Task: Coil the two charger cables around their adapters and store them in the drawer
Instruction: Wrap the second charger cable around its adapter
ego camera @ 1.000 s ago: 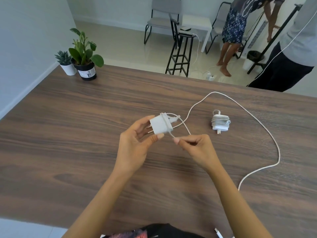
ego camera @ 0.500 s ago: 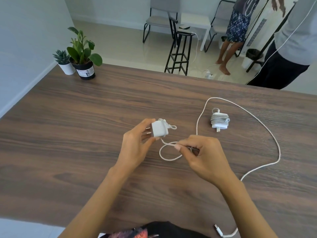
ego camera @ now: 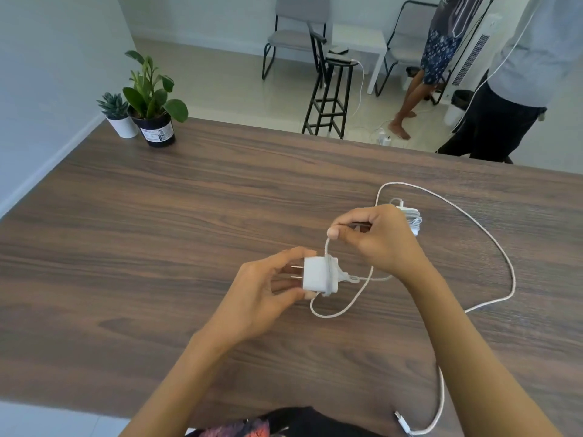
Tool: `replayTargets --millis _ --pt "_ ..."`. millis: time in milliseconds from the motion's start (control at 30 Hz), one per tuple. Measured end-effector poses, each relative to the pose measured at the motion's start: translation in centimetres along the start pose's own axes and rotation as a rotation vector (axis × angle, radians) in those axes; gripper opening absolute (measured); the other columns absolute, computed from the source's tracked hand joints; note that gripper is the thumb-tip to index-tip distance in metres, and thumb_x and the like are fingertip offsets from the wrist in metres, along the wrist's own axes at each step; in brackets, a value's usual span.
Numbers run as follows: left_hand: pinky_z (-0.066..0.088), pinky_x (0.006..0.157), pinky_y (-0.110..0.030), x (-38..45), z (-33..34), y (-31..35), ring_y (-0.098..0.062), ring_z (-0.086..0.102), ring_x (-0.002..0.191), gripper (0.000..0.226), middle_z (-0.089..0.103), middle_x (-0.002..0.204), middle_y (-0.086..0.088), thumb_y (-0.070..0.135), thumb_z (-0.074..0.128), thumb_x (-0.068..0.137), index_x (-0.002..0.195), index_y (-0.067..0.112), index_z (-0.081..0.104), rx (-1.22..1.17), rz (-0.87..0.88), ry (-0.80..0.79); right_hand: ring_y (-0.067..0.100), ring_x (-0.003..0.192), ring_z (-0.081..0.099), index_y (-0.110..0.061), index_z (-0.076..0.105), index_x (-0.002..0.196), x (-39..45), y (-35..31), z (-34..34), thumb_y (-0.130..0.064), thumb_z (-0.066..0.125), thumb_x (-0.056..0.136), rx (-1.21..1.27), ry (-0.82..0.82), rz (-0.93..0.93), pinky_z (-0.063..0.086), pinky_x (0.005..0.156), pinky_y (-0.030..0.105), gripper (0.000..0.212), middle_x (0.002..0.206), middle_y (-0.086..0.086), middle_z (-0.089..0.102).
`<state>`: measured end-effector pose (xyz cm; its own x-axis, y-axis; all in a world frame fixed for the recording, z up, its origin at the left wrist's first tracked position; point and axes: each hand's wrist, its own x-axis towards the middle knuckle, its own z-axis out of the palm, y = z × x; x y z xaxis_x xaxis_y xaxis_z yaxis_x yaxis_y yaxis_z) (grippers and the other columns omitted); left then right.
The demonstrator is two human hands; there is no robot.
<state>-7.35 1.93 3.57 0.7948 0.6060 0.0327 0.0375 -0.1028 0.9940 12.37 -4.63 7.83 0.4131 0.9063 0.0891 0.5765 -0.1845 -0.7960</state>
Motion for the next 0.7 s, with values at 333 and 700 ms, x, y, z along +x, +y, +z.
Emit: replayTargets --millis 333,700 --pt "0.051 0.079 -0.015 0.5 -0.8 4.3 -0.008 0.067 0.099 0.054 0.073 0.105 0.008 0.001 0.073 0.061 0.113 0.008 0.061 -0.266 0.121 0.214 0.009 0.061 0.052 -0.023 0.075 0.068 -1.4 4.6 3.7 -0.017 0.075 0.078 0.354 0.046 0.253 0.042 0.063 0.024 0.012 0.060 0.013 0.067" --pt "0.049 0.083 -0.008 3.4 -2.5 2.2 0.011 0.064 0.090 0.059 0.067 0.100 0.013 0.002 0.079 0.070 0.123 0.018 0.060 0.189 0.106 0.449 0.001 0.055 0.053 -0.023 0.079 0.077 -7.0 0.0 3.8 -0.023 0.078 0.074 0.214 -0.085 0.073 0.038 0.057 0.017 0.003 0.062 -0.011 0.068"
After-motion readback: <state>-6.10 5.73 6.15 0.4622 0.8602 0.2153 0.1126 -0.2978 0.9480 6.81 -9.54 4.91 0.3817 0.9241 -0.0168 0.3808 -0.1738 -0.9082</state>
